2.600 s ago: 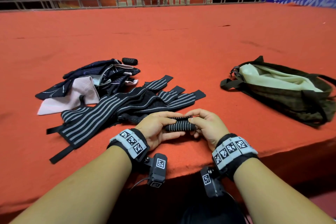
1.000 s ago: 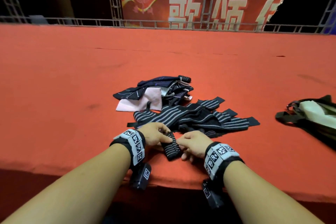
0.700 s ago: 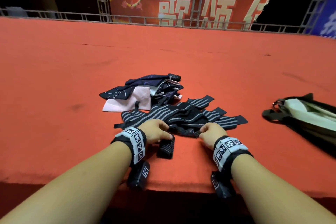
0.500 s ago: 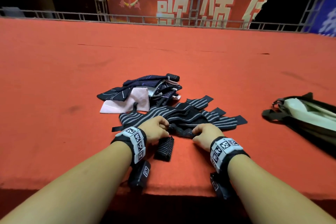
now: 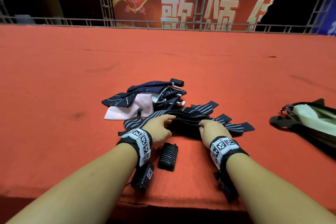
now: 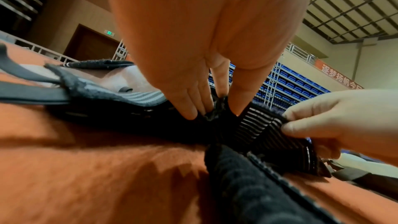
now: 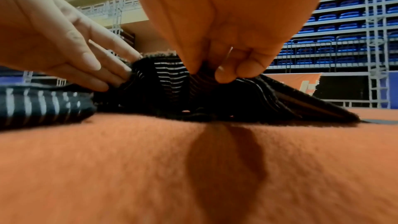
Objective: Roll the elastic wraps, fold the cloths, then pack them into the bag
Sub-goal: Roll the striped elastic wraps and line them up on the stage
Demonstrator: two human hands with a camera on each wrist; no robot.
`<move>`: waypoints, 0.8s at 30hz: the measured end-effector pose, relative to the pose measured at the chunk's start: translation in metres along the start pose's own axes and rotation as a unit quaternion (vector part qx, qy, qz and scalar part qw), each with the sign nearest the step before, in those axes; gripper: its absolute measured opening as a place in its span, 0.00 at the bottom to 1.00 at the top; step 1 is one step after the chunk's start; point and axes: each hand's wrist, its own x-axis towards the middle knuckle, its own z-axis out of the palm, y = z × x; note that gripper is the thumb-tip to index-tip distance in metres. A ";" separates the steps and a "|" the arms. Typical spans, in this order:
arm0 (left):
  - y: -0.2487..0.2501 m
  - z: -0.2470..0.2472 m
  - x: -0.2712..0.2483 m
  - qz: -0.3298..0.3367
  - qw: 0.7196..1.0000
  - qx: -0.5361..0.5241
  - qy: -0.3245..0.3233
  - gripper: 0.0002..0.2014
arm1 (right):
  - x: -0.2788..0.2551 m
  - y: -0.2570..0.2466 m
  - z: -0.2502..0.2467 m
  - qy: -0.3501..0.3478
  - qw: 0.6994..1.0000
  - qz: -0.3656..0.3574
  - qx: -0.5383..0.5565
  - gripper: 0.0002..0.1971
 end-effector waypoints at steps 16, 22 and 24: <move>0.050 -0.016 -0.005 0.010 0.973 0.223 0.056 0.10 | -0.006 -0.018 -0.123 0.160 0.962 -0.034 0.217 0.14; 0.054 -0.031 -0.006 -0.019 0.966 0.242 0.085 0.07 | -0.013 0.013 -0.153 0.213 0.943 -0.016 0.254 0.13; 0.056 -0.034 -0.006 -0.022 0.967 0.236 0.098 0.07 | -0.015 0.025 -0.156 0.219 0.941 -0.005 0.260 0.14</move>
